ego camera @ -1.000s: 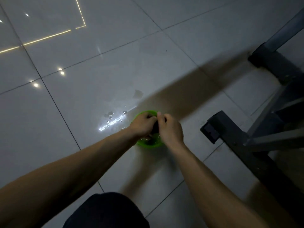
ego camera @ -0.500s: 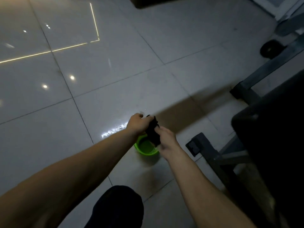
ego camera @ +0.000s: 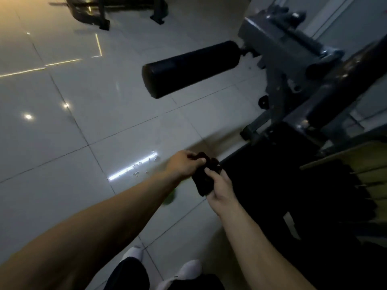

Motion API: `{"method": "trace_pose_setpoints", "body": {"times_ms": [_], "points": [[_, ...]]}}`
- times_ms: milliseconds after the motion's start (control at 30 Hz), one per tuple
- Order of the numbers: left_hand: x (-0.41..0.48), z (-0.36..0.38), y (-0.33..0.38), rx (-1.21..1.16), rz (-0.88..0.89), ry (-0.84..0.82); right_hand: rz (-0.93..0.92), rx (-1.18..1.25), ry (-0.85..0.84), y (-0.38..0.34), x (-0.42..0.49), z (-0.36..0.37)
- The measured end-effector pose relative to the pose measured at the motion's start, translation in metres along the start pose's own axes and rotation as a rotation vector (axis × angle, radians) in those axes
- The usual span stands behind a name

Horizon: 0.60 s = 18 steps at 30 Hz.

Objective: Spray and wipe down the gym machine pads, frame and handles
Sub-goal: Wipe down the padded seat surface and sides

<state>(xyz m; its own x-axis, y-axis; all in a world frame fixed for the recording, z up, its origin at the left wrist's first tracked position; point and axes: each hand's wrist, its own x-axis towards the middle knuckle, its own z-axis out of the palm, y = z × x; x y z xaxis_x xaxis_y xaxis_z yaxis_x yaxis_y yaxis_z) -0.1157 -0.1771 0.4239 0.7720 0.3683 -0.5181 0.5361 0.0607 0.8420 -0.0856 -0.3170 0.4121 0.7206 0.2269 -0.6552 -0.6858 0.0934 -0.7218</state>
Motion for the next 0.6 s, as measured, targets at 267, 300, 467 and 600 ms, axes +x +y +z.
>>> {"method": "trace_pose_setpoints", "body": {"times_ms": [267, 300, 467, 600], "points": [[-0.070, 0.126, 0.078, -0.082, -0.197, -0.114, 0.075, 0.471, 0.188, -0.097, -0.113, -0.103], [-0.072, 0.146, 0.084, -0.060, -0.151, -0.117, 0.069, 0.509, 0.195, -0.106, -0.114, -0.123], [-0.074, 0.259, 0.109, -0.070, -0.063, -0.194, 0.083, 0.483, 0.210, -0.143, -0.088, -0.220], [-0.040, 0.338, 0.121, -0.093, -0.158, -0.193, 0.049, 0.432, 0.215, -0.160, -0.035, -0.295]]}}
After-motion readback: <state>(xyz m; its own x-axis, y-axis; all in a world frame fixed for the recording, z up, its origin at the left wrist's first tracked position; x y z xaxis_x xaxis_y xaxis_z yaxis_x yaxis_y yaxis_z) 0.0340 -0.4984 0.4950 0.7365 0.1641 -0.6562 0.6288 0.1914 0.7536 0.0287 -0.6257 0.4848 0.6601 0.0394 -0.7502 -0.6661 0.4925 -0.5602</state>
